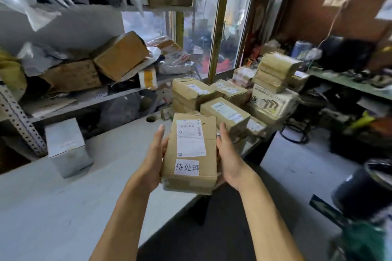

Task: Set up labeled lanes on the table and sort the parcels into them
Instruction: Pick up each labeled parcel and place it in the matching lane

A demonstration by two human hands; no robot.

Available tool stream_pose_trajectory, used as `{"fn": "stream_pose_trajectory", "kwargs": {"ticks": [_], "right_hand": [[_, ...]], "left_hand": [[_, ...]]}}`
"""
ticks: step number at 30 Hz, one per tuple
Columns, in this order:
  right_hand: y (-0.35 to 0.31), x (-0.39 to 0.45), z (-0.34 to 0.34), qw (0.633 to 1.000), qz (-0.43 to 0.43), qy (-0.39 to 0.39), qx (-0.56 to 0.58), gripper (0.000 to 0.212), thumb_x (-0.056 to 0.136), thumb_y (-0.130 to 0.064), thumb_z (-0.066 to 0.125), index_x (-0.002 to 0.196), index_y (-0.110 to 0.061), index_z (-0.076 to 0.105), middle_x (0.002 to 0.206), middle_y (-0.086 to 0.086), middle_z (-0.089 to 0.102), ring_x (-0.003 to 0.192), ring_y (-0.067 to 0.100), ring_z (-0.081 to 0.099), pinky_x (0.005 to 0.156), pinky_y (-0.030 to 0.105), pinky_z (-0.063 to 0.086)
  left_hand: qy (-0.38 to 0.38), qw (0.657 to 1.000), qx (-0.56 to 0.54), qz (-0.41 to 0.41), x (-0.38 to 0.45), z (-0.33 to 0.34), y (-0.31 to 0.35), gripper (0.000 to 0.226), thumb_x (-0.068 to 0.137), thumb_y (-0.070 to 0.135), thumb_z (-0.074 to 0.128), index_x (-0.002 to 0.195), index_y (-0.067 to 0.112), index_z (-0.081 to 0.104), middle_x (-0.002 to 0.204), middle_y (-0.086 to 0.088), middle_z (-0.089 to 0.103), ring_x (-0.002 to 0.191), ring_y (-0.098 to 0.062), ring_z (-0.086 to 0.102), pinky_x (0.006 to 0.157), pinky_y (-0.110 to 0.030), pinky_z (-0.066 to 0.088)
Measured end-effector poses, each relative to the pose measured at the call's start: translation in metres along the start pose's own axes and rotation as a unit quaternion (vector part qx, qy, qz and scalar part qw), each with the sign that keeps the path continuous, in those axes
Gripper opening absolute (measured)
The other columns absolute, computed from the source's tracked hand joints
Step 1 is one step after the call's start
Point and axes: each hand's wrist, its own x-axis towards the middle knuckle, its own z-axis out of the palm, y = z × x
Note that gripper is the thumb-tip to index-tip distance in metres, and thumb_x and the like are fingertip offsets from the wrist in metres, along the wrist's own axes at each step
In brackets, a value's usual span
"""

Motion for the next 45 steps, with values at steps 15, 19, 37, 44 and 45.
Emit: {"fn": "stream_pose_trajectory", "kwargs": {"ticks": [15, 19, 37, 44, 45], "right_hand": [[-0.011, -0.027, -0.173, 0.992, -0.037, 0.108, 0.052, 0.056, 0.099, -0.075, 0.011, 0.133, -0.052, 0.049, 0.104, -0.033, 0.061, 0.096, -0.013, 0.053, 0.098, 0.034, 0.042], [-0.016, -0.002, -0.223, 0.991, -0.048, 0.116, 0.04, 0.051, 0.099, -0.074, 0.01, 0.133, -0.055, 0.044, 0.102, -0.035, 0.057, 0.089, -0.017, 0.051, 0.082, 0.025, 0.044], [-0.093, 0.158, -0.343, 0.992, -0.059, 0.008, -0.109, 0.064, 0.095, -0.081, 0.016, 0.131, -0.051, 0.059, 0.119, -0.027, 0.067, 0.113, -0.008, 0.057, 0.086, 0.022, 0.045], [-0.124, 0.21, -0.299, 0.982, -0.111, -0.091, -0.127, 0.043, 0.1, -0.073, 0.026, 0.107, -0.048, 0.06, 0.09, -0.035, 0.072, 0.094, -0.015, 0.067, 0.073, 0.009, 0.052], [-0.128, 0.211, -0.292, 0.98, -0.106, -0.119, -0.121, 0.047, 0.104, -0.067, 0.019, 0.11, -0.045, 0.06, 0.088, -0.035, 0.072, 0.089, -0.017, 0.067, 0.074, 0.008, 0.054]], "left_hand": [[-0.088, 0.995, 0.039, -0.015, 0.071, 0.168, 0.003, 0.061, 0.095, 0.074, 0.023, 0.104, 0.034, 0.068, 0.089, 0.006, 0.08, 0.078, -0.013, 0.077, 0.059, -0.026, 0.058], [-0.095, 0.994, 0.047, -0.004, 0.112, 0.204, 0.005, 0.06, 0.097, 0.072, 0.02, 0.103, 0.034, 0.066, 0.078, 0.01, 0.078, 0.07, -0.008, 0.076, 0.057, -0.027, 0.056], [0.025, 1.0, 0.011, 0.003, 0.233, 0.269, 0.045, 0.085, 0.073, 0.097, 0.03, 0.135, 0.047, 0.059, 0.14, 0.006, 0.061, 0.132, -0.032, 0.052, 0.107, -0.059, 0.038], [0.15, 0.988, -0.018, 0.039, 0.22, 0.236, 0.068, 0.079, 0.077, 0.094, 0.026, 0.131, 0.048, 0.06, 0.144, 0.005, 0.058, 0.13, -0.043, 0.053, 0.08, -0.056, 0.05], [0.165, 0.985, -0.019, 0.033, 0.218, 0.234, 0.068, 0.087, 0.07, 0.097, 0.027, 0.135, 0.048, 0.059, 0.144, 0.004, 0.058, 0.129, -0.046, 0.053, 0.076, -0.054, 0.053]]}}
